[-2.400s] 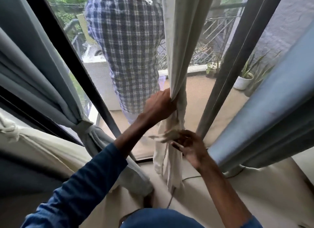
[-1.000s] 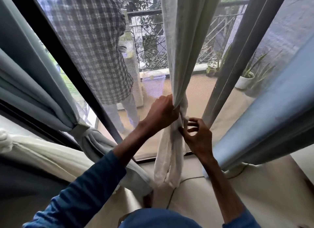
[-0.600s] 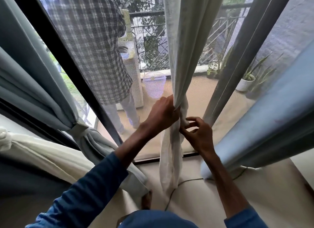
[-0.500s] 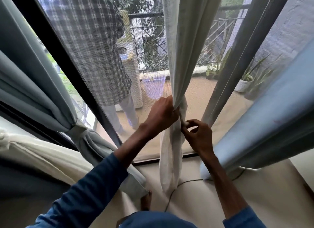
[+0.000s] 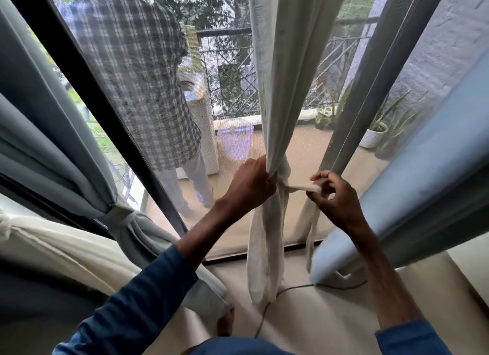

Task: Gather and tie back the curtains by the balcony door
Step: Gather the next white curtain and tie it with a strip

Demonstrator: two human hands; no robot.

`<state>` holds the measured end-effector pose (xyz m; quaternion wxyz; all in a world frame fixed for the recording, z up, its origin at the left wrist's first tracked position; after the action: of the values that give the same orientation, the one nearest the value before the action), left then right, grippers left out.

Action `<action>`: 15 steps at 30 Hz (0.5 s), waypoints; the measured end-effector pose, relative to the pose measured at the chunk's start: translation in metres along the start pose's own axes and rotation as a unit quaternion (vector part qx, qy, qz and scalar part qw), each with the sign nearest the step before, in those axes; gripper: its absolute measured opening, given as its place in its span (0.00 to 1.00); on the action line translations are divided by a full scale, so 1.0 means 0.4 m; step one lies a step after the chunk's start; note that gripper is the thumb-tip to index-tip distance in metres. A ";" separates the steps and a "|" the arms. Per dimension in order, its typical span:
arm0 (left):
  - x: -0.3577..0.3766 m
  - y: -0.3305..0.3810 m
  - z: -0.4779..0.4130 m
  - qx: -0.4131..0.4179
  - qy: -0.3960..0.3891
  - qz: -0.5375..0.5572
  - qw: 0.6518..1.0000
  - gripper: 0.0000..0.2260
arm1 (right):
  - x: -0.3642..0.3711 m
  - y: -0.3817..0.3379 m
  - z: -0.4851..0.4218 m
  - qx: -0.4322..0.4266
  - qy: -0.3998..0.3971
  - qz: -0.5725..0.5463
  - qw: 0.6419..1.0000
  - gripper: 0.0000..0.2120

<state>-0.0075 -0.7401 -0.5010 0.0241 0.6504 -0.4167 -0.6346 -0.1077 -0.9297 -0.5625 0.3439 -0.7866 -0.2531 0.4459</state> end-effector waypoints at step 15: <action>0.010 -0.022 0.024 -0.006 -0.004 -0.003 1.000 0.09 | 0.140 -0.098 -0.113 0.069 -0.002 0.039 0.997 0.14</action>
<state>-0.0116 -0.7319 -0.5110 0.0252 0.6490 -0.4110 -0.6397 -0.0450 -0.8797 -0.5455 0.3787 -0.7695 -0.1915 0.4772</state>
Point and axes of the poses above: each hand's wrist, its own z-axis away from the middle knuckle, its own x-axis out of the palm, y = z × x, the point moved 4 cm from there along -z, towards the middle knuckle, and after that the axes turned 13 degrees about -x, right-handed, at the moved point
